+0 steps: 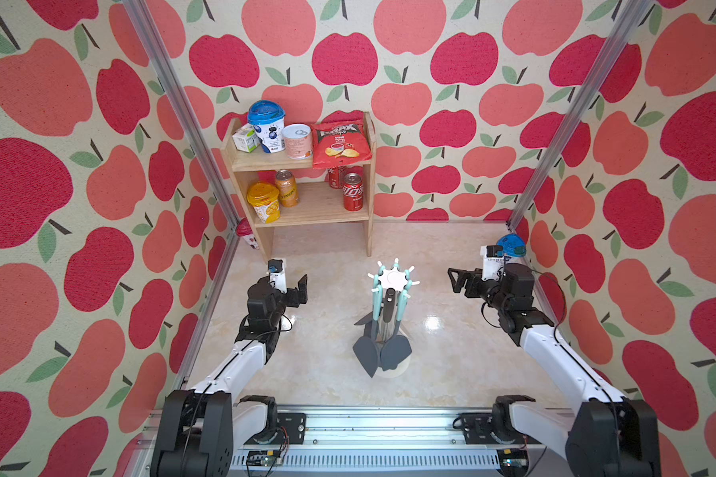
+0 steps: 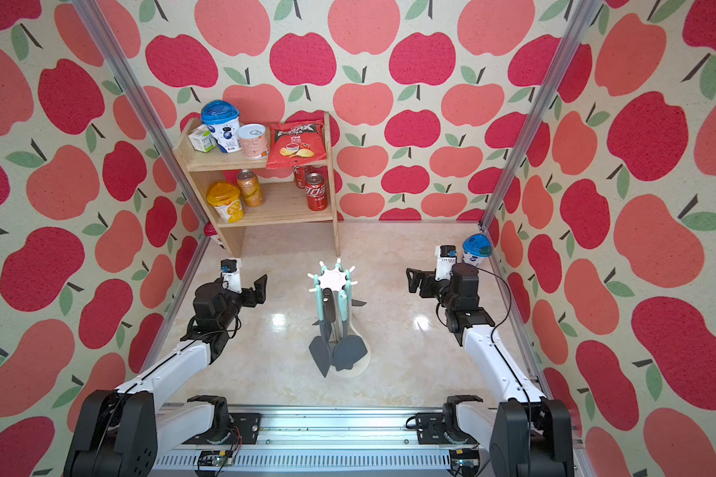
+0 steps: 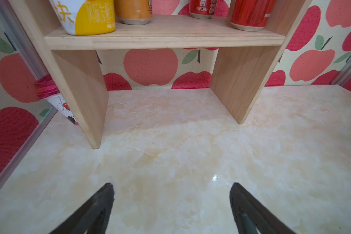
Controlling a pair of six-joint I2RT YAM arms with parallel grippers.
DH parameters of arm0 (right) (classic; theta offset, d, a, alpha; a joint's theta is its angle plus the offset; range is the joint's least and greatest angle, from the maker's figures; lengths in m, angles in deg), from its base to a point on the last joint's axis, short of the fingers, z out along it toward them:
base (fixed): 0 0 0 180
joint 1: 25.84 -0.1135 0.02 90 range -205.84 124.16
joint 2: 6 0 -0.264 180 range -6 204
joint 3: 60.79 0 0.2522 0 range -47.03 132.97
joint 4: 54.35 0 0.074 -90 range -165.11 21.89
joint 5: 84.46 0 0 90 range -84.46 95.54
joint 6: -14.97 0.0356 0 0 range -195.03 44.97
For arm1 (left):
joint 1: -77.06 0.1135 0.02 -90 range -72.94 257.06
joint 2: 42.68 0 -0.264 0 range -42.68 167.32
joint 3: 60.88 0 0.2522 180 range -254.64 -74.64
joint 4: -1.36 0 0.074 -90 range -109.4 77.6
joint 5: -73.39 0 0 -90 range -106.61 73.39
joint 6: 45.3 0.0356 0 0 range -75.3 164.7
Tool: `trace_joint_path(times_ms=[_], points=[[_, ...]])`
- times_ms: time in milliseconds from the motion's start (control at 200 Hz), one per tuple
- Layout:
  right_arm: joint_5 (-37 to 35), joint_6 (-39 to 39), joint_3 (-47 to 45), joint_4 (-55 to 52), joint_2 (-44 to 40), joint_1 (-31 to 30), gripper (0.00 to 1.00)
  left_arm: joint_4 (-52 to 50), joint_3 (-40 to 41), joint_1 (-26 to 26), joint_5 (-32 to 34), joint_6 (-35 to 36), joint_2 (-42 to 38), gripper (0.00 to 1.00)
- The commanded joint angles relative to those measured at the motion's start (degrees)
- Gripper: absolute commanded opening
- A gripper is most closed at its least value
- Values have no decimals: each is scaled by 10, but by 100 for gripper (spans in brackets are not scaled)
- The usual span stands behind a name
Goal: Take the spatula off the kitchen utensil rack
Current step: Take off the spatula from the rack.
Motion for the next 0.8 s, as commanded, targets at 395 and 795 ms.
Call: trace_joint_path(times_ms=[395,795], points=[[3,38,-15,-149,-149,-20,100,-115,-28,-64,-109,-9,-186,91],[-1,32,11,-197,-170,-62,99,-176,-21,-132,-147,16,-313,84]])
